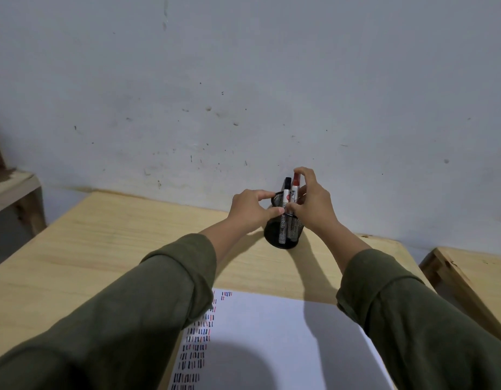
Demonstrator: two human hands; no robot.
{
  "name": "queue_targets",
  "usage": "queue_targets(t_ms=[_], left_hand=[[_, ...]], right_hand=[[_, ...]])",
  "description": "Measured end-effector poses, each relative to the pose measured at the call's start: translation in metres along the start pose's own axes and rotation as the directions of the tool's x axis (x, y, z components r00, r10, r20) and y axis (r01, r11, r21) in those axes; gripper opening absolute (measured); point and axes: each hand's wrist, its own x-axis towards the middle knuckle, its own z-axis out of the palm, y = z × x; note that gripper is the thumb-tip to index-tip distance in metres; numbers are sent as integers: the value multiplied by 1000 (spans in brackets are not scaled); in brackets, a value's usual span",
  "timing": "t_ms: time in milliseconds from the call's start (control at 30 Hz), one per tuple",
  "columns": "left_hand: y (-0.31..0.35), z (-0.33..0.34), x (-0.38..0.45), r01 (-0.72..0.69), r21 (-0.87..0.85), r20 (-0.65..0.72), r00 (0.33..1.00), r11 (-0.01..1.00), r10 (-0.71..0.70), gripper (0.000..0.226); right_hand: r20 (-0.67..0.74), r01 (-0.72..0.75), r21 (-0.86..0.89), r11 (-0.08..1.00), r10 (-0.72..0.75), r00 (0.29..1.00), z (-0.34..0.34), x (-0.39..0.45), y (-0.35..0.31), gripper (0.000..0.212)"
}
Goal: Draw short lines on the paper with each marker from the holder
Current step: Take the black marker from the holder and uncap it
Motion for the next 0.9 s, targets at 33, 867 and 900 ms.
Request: queue_targets(t_ms=[33,867,900], left_hand=[[0,0,0,2,-2,-1,1000,1000,-2,48],[-4,4,6,20,-31,3,1000,999,-20,49],[-5,4,6,21,-35,1,1000,999,-21,50]], right_hand=[[-7,-2,-4,1000,2,1000,2,1,2,64],[-3,13,-79,997,-13,1000,1,7,-8,39],[1,17,-60,998,-17,1000,1,6,-8,38]])
